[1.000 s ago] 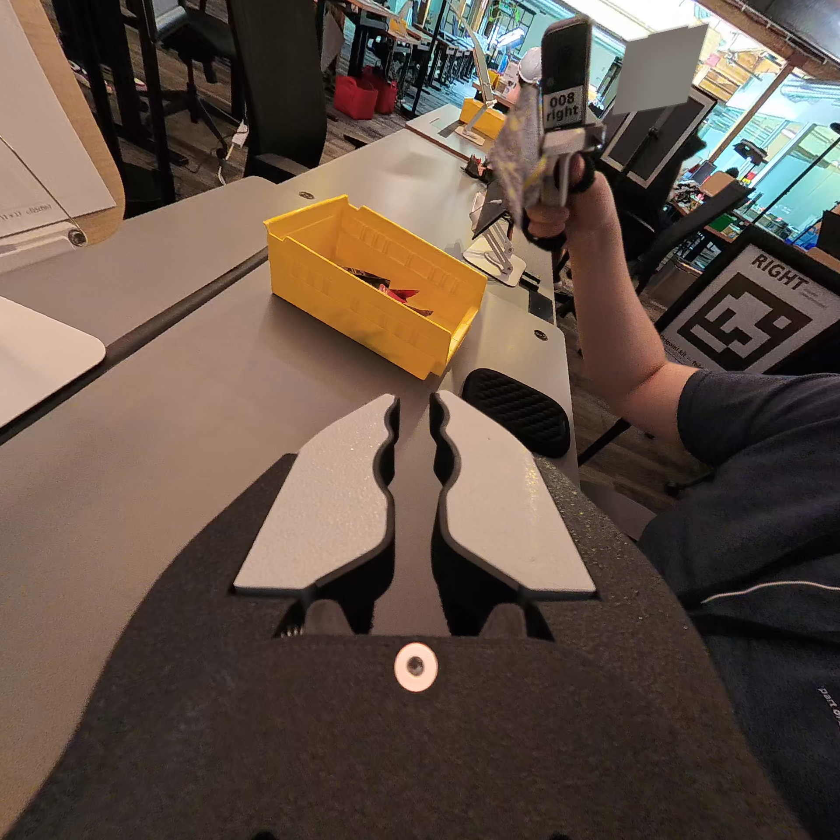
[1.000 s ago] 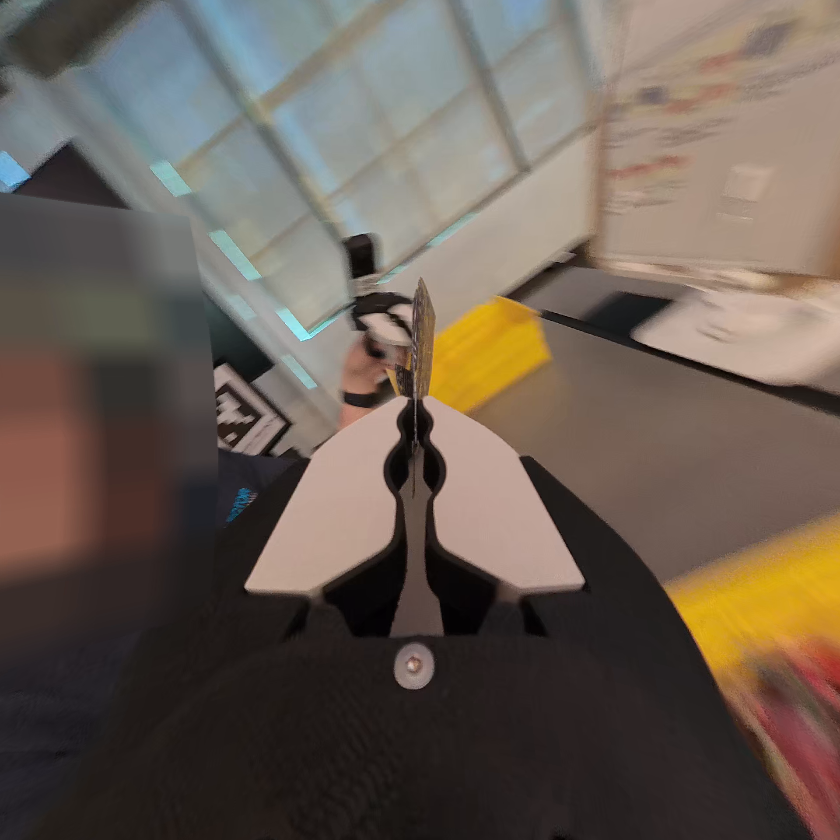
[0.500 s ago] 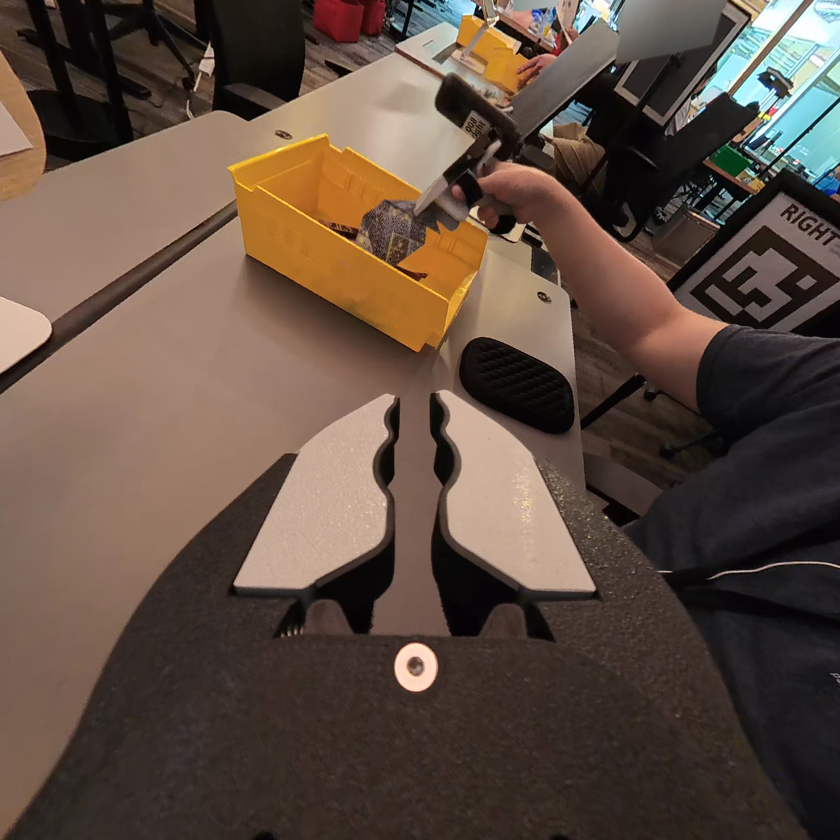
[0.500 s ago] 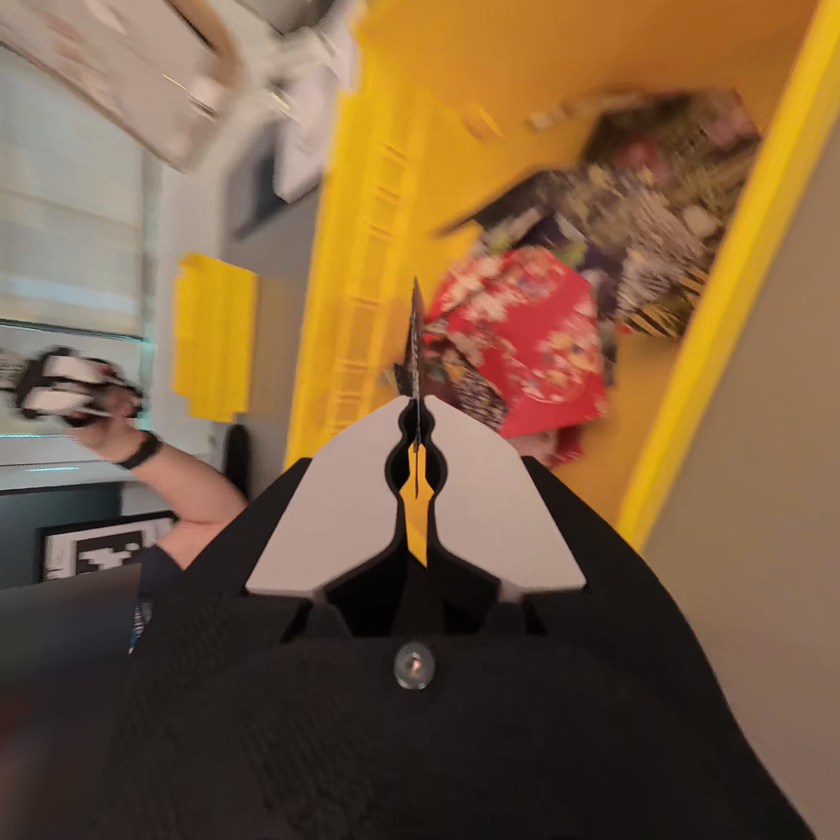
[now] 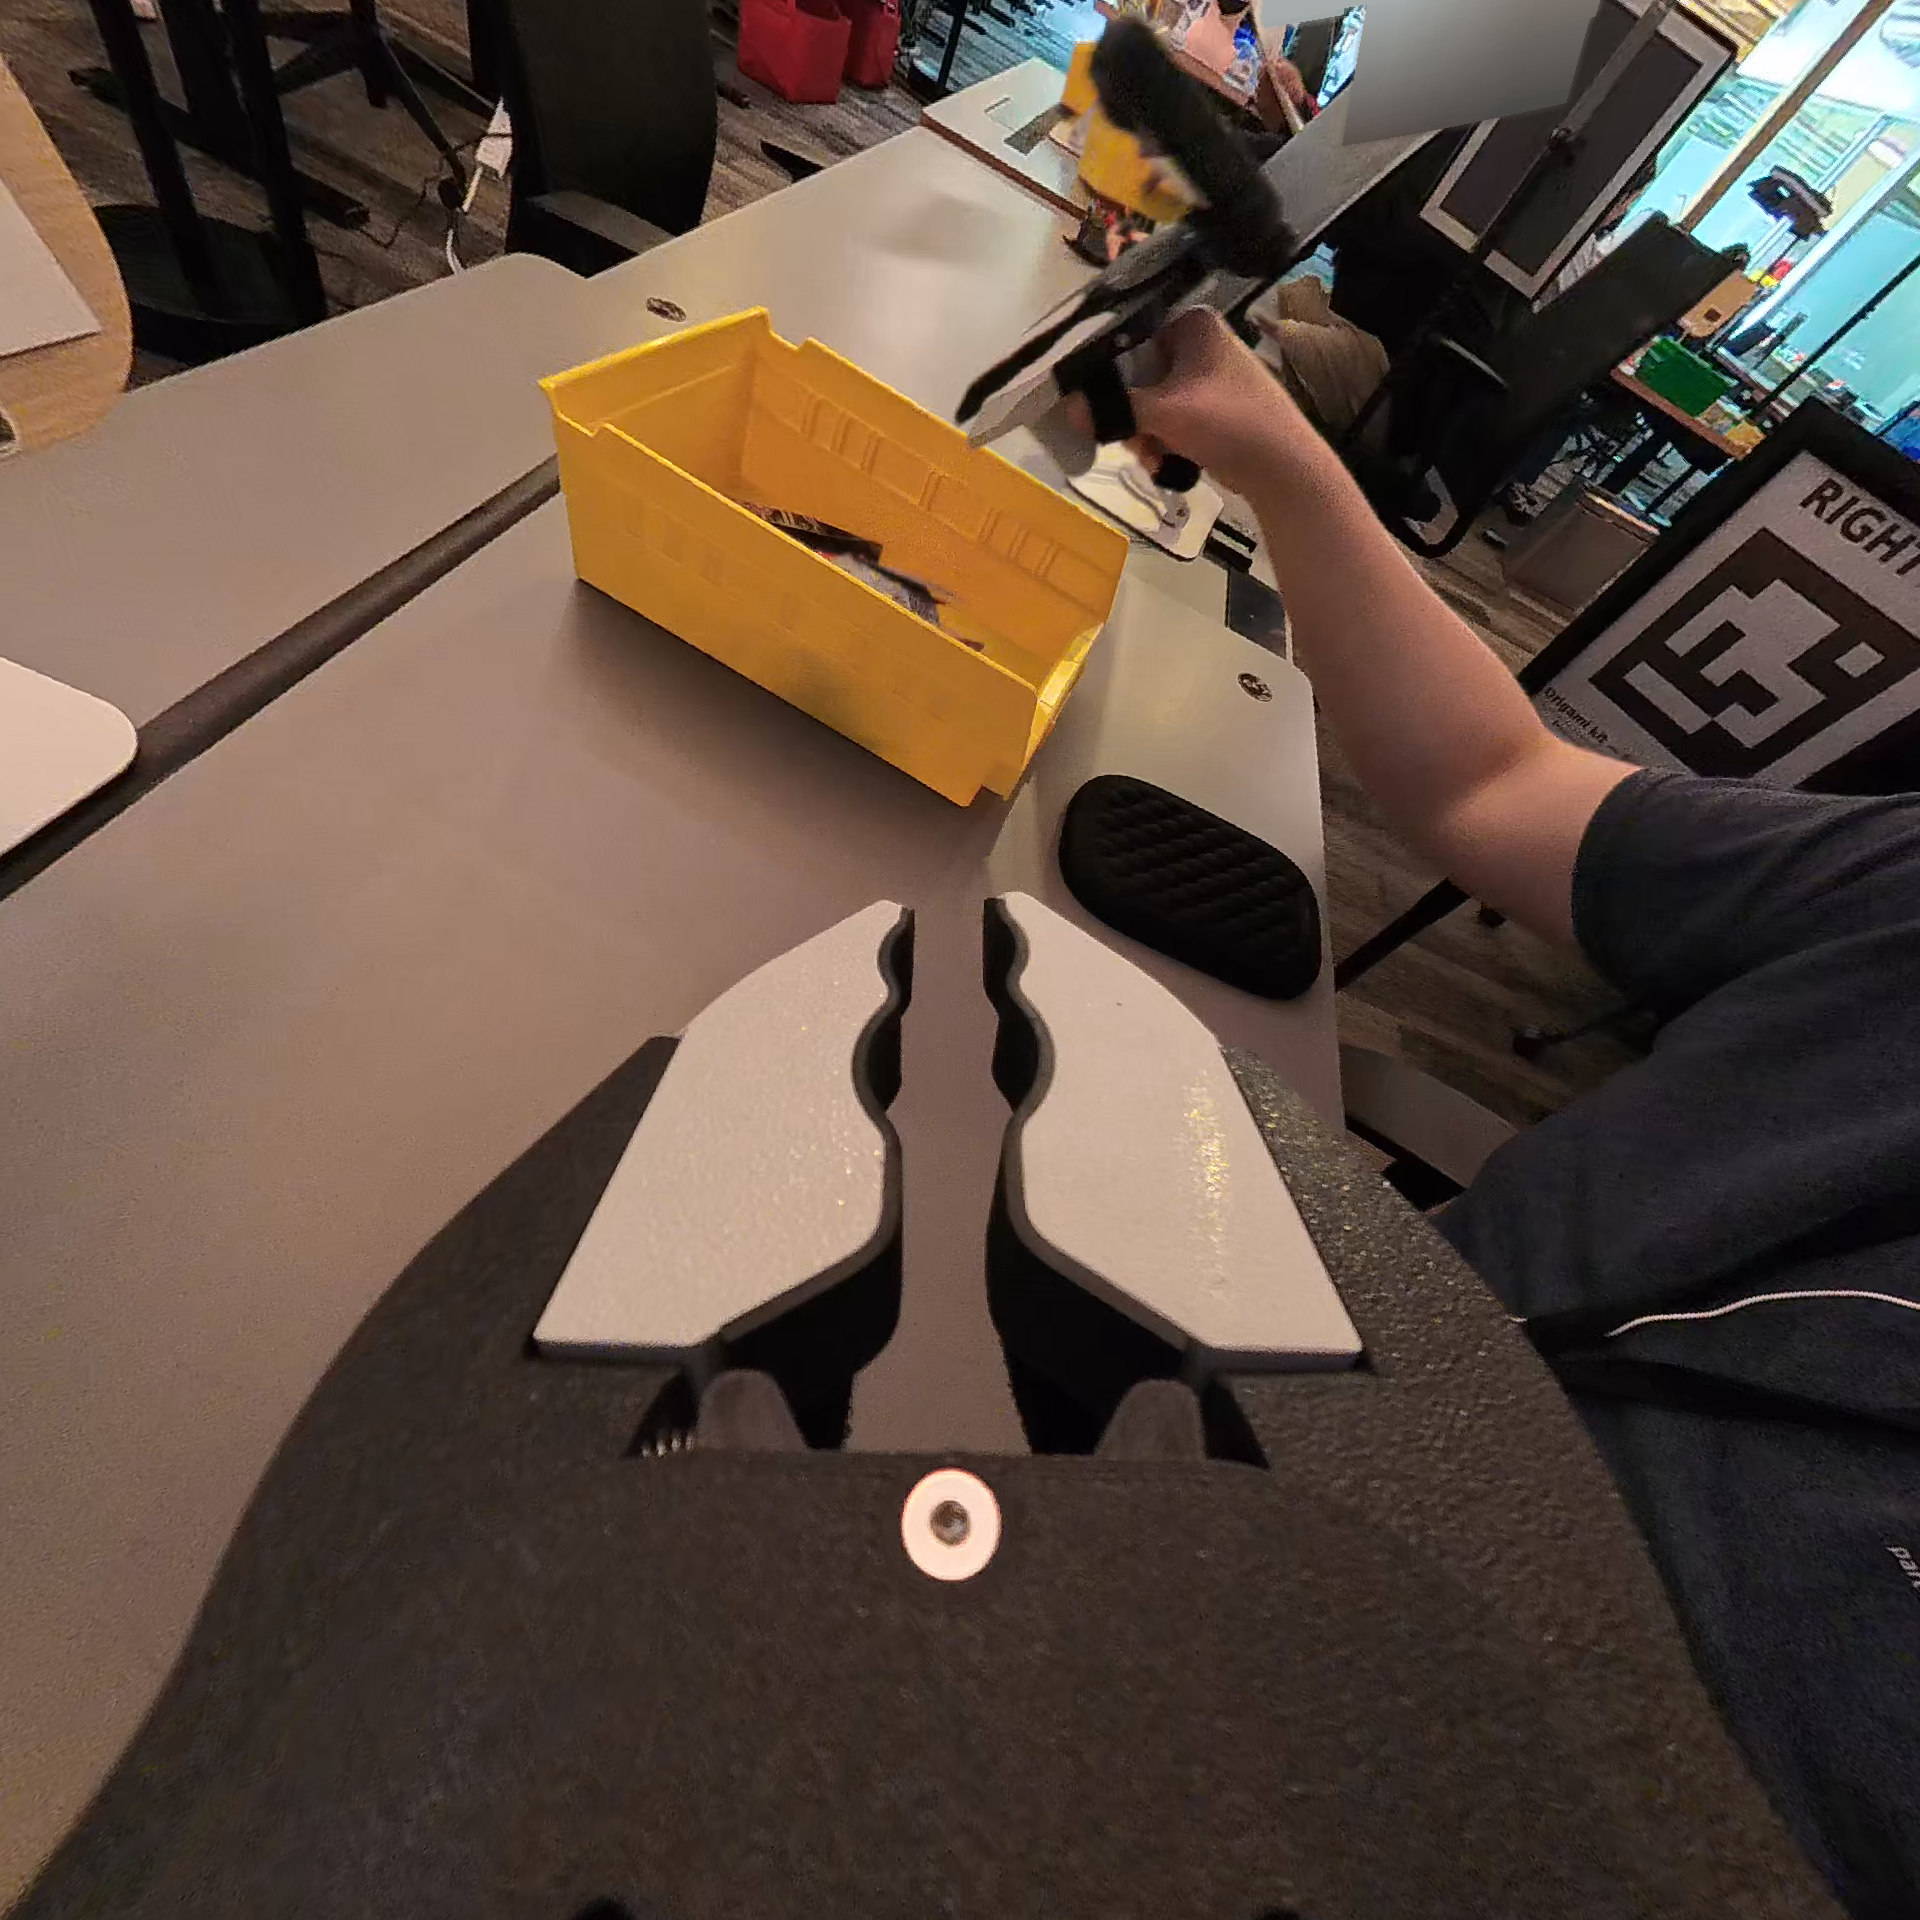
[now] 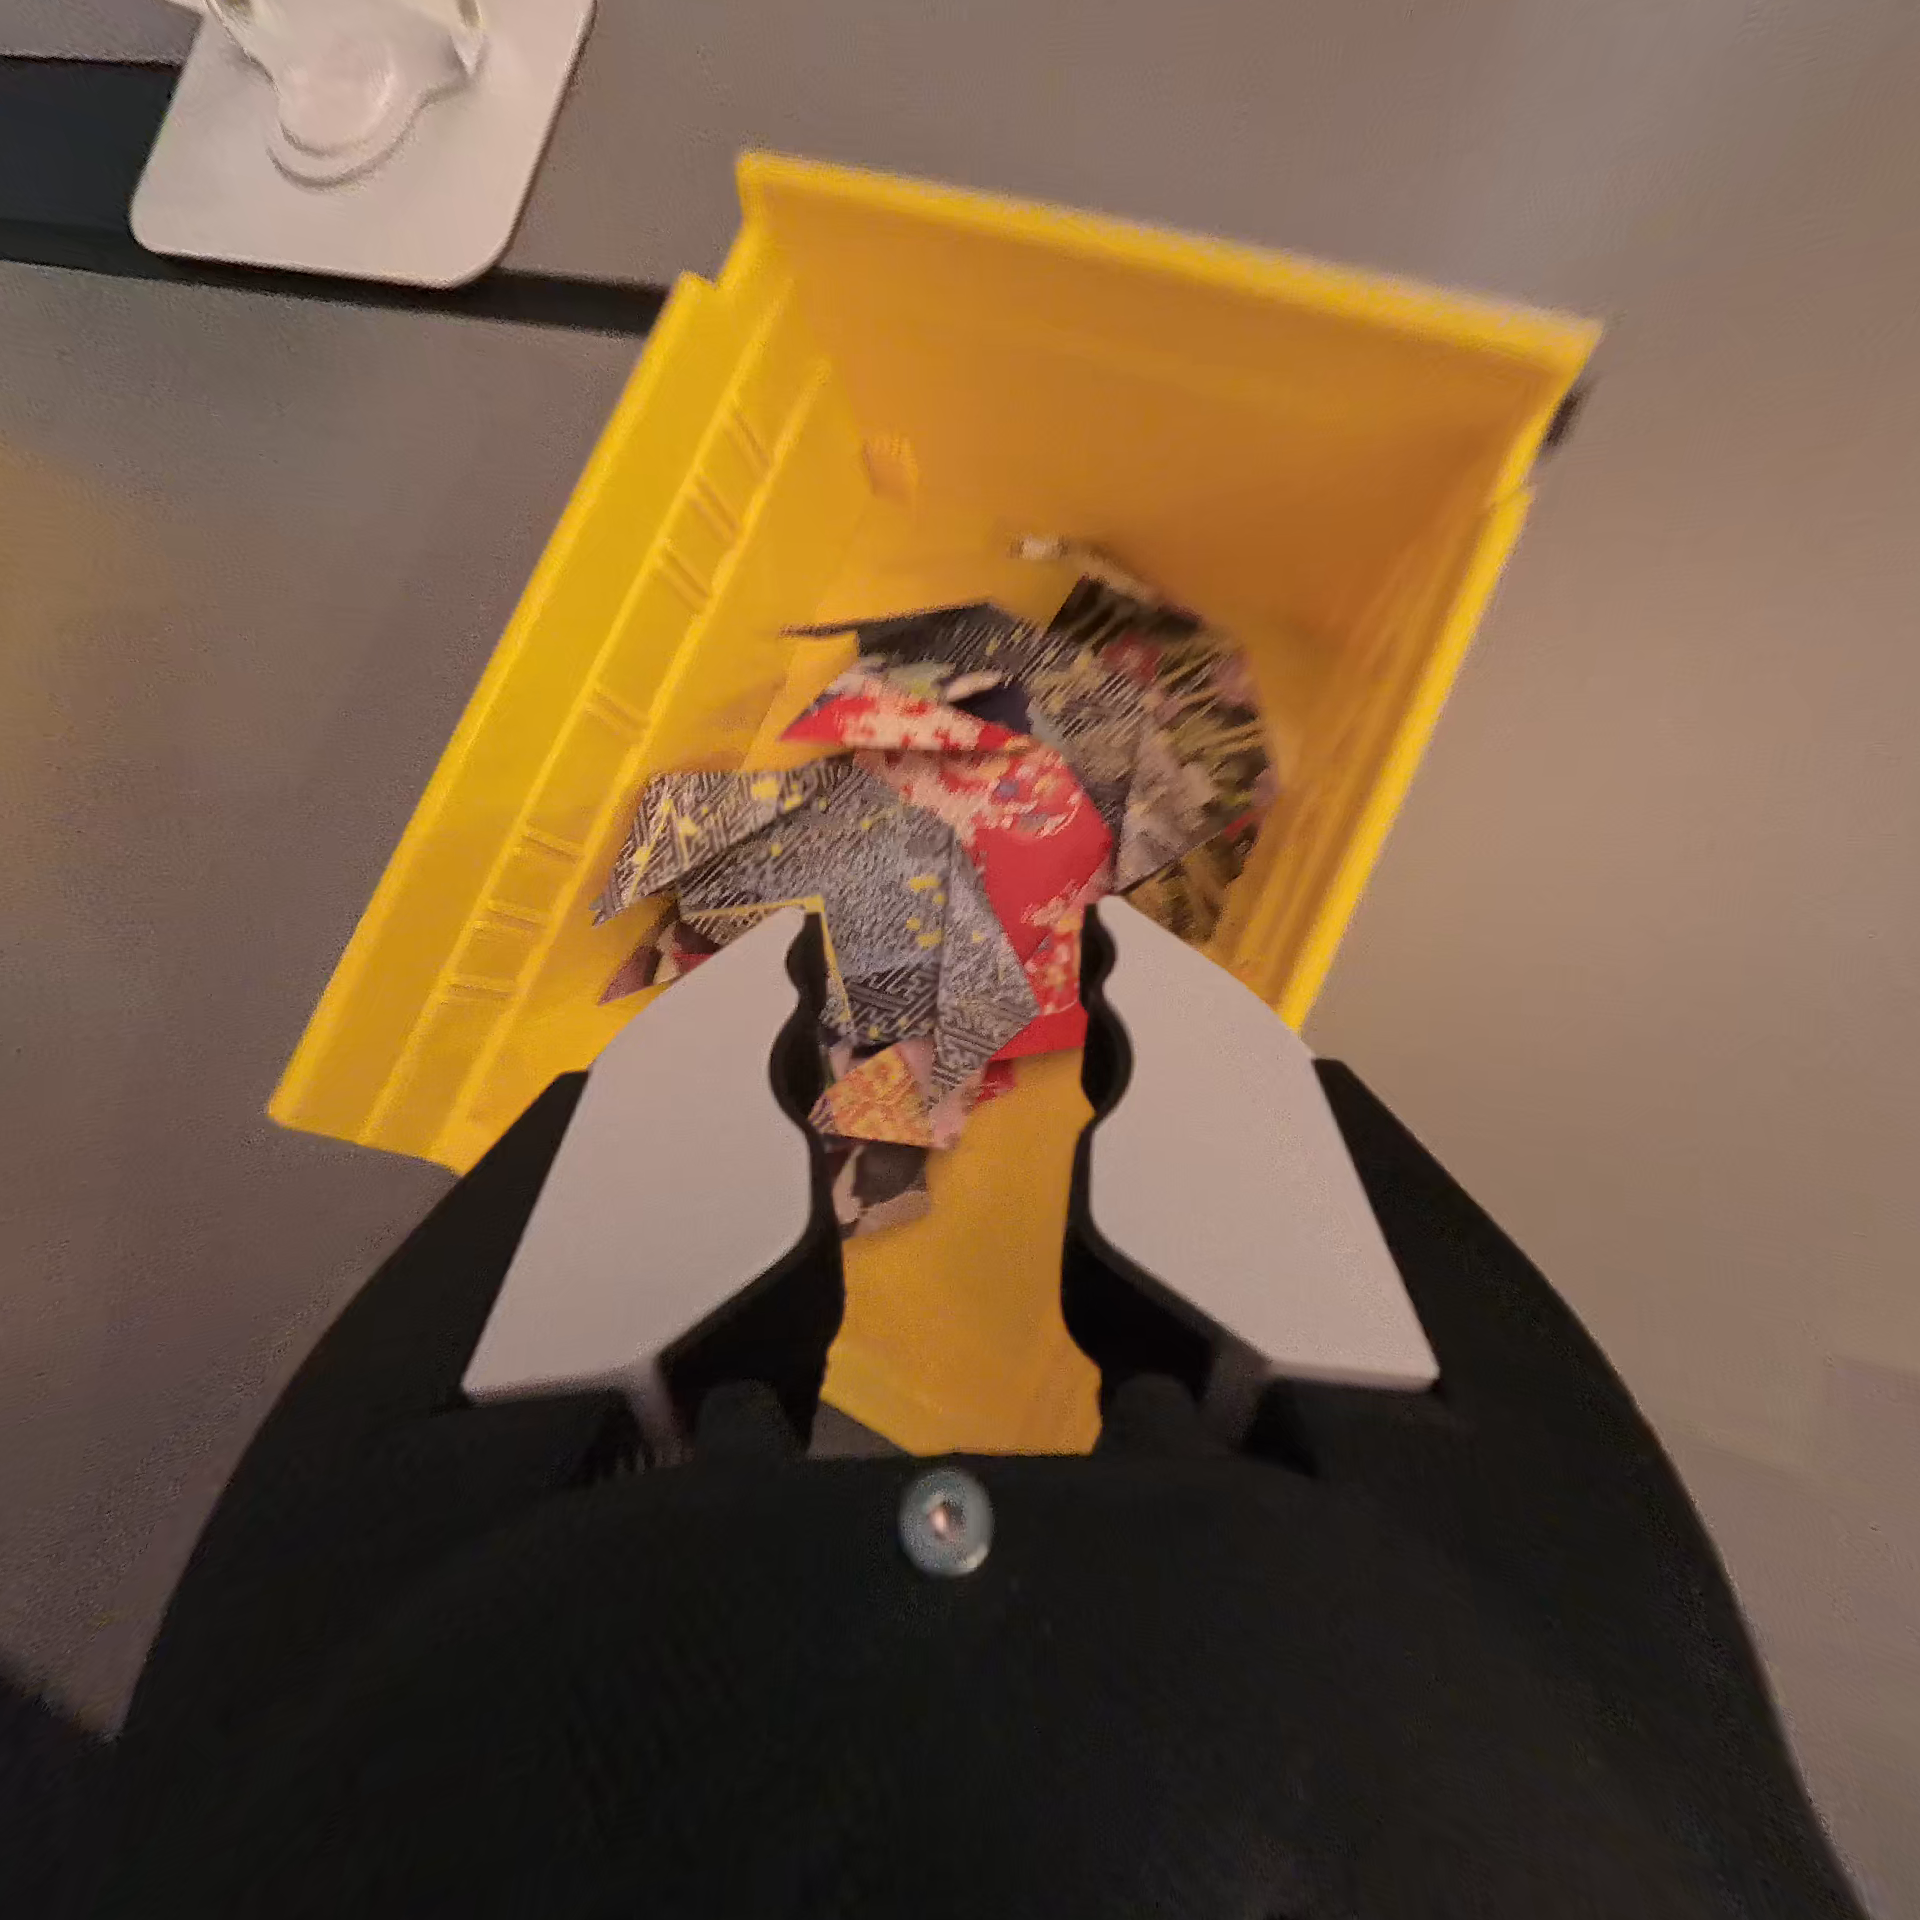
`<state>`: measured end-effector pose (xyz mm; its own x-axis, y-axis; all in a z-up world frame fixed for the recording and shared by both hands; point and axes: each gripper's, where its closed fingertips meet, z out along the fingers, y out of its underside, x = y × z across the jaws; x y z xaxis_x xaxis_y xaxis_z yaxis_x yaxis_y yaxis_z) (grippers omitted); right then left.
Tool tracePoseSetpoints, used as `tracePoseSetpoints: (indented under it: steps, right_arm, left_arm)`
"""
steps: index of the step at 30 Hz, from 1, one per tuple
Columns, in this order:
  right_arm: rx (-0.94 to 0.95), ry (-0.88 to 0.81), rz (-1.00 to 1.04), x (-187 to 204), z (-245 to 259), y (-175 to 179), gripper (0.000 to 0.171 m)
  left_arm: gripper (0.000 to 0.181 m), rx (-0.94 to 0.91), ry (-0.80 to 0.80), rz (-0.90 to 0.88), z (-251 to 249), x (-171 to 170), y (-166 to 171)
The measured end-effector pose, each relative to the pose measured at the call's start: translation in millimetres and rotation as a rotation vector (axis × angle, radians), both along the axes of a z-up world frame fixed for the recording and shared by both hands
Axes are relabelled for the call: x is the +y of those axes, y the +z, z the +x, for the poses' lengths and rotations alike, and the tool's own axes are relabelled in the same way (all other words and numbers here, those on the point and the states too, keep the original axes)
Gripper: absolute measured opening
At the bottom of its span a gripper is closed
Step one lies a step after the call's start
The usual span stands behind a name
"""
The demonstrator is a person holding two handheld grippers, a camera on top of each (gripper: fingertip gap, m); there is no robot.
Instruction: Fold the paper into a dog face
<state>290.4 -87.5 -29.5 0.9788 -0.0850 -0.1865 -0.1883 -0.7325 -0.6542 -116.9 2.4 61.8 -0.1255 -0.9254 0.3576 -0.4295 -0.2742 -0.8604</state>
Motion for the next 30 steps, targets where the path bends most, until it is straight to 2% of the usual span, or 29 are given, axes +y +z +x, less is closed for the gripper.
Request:
tracePoseSetpoints:
  steps: [3,5,7,9,11,13,16,19,25,30]
  right_arm:
    - [-0.163,0.071,0.234,-15,-23,42,0.051]
    - [-0.194,0.208,0.504,-25,-71,70,0.044]
    - [-0.204,0.306,0.737,-40,-120,81,0.046]
    - [-0.165,0.408,0.856,-52,-168,74,0.048]
    - [-0.09,0.481,0.832,-59,-207,51,0.044]
    - [-0.123,0.474,0.83,-62,-225,31,0.038]
    - [-0.247,0.376,0.824,-70,-220,12,0.036]
    - [-0.249,0.285,0.836,-85,-203,4,0.037]
    - [-0.306,0.112,0.958,-125,-162,11,0.037]
    - [-0.411,0.028,0.959,-144,-144,6,0.036]
  left_arm:
    - [0.012,-0.005,0.02,0.007,-3,1,4]
    - [0.012,-0.036,0.039,0.021,-5,0,13]
    - [0.012,-0.095,0.071,0.057,-9,-1,26]
    - [0.012,-0.153,0.109,0.11,-16,-3,37]
    - [0.013,-0.204,0.156,0.181,-28,-4,44]
    - [0.016,-0.237,0.22,0.254,-43,-4,48]
    - [0.022,-0.239,0.305,0.315,-67,-4,46]
    - [0.03,-0.242,0.311,0.308,-85,-15,41]
    - [0.036,-0.221,0.366,0.28,-102,-19,28]
    - [0.036,-0.226,0.412,0.279,-105,-14,31]
